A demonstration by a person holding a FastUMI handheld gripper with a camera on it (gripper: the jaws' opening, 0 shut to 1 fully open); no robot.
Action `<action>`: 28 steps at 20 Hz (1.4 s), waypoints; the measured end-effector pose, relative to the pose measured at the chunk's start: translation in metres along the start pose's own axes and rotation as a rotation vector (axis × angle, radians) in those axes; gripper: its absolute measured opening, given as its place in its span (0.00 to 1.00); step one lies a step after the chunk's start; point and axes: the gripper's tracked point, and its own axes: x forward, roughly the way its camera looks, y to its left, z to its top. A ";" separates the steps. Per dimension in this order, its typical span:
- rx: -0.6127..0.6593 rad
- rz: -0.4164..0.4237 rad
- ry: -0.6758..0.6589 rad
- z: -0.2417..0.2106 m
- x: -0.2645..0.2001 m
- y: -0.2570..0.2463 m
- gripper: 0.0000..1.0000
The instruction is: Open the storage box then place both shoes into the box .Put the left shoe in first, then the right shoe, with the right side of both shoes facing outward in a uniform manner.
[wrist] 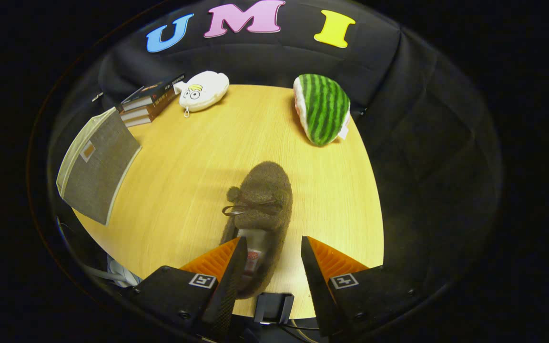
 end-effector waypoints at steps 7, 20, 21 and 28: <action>0.055 0.055 0.024 0.008 0.053 -0.003 0.44; 0.164 0.047 -0.070 0.082 -0.047 0.052 0.05; 0.161 0.063 -0.095 0.097 -0.062 0.068 0.05; 0.103 0.179 -0.192 0.177 -0.125 0.213 0.05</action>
